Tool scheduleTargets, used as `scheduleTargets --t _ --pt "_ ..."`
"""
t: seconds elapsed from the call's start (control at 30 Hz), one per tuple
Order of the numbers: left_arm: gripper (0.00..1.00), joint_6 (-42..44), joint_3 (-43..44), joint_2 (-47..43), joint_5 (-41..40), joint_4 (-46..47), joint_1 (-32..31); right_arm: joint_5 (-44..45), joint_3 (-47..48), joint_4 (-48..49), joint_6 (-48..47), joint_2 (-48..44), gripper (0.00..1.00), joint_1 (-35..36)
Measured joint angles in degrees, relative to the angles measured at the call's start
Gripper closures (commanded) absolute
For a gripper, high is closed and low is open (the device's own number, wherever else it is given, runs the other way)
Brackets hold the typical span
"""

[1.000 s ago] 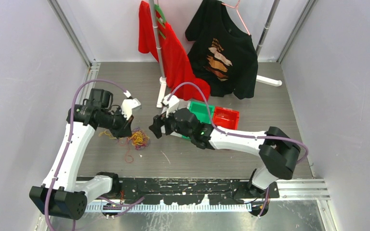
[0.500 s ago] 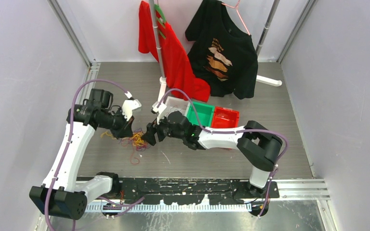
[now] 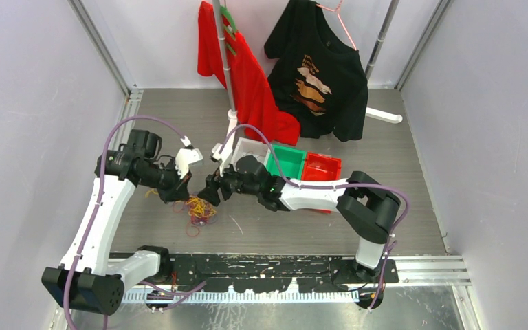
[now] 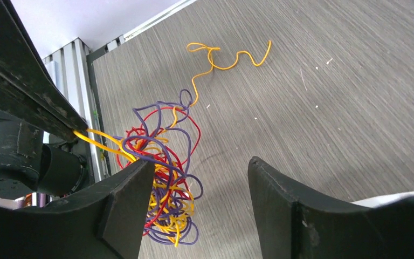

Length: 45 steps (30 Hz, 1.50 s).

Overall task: Untangle the cables
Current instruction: Untie the cable.

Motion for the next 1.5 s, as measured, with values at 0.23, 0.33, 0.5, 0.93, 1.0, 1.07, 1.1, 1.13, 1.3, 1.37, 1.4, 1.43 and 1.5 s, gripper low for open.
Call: scheduleTargets --t 0.23,0.33,0.5,0.93,1.0,1.07,1.1,1.13,1.3,1.37,1.4,1.43,1.5 --pt "1.00 1.25 0.00 -0.09 0.63 -0.57 0.00 -2.43 2.80 -0.94 -1.42 0.02 0.54 0.00" --pt "1.00 1.42 0.00 -0.20 0.68 -0.57 0.00 -4.00 3.32 -0.94 -1.42 0.35 0.67 0.02" --pt "1.00 2.14 -0.11 -0.57 0.79 -0.59 0.00 -6.23 5.03 -0.96 -1.14 2.03 0.83 0.15" --pt "1.00 4.22 -2.71 -2.67 -1.01 -0.66 0.00 1.07 5.33 -4.17 -0.79 1.66 0.99 -1.51" --pt "1.00 4.55 -3.63 -3.06 -1.99 -0.46 0.00 3.26 4.55 -4.44 -0.26 0.31 0.99 -2.91" --pt "1.00 5.22 -4.72 -3.52 -3.23 -0.26 0.00 5.22 3.45 -4.52 0.28 -1.81 0.99 -4.52" --pt "1.00 5.64 -5.49 -3.80 -4.20 -0.02 0.00 6.03 2.97 -4.50 0.44 -2.99 0.99 -5.20" --pt "1.00 5.79 -6.14 -4.00 -4.92 0.26 0.00 6.56 2.62 -4.46 0.57 -3.96 0.99 -5.70" --pt "1.00 6.84 -10.47 -4.76 -10.03 3.04 0.00 9.27 0.85 -4.31 0.85 -8.94 0.99 -7.52" --pt "1.00 7.04 -12.44 -4.83 -12.92 4.90 0.00 9.86 0.37 -4.35 1.01 -10.40 0.99 -7.67" --pt "1.00 7.08 -13.46 -4.83 -14.40 5.99 0.00 10.10 0.15 -4.35 1.14 -11.08 0.99 -7.80" --pt "1.00 7.13 -14.58 -4.85 -15.91 7.10 0.00 10.27 0.00 -4.44 1.31 -11.67 0.99 -7.91" --pt "1.00 7.61 -17.18 -4.94 -19.28 9.55 0.00 10.51 -0.04 -4.57 1.73 -12.83 0.99 -8.02"
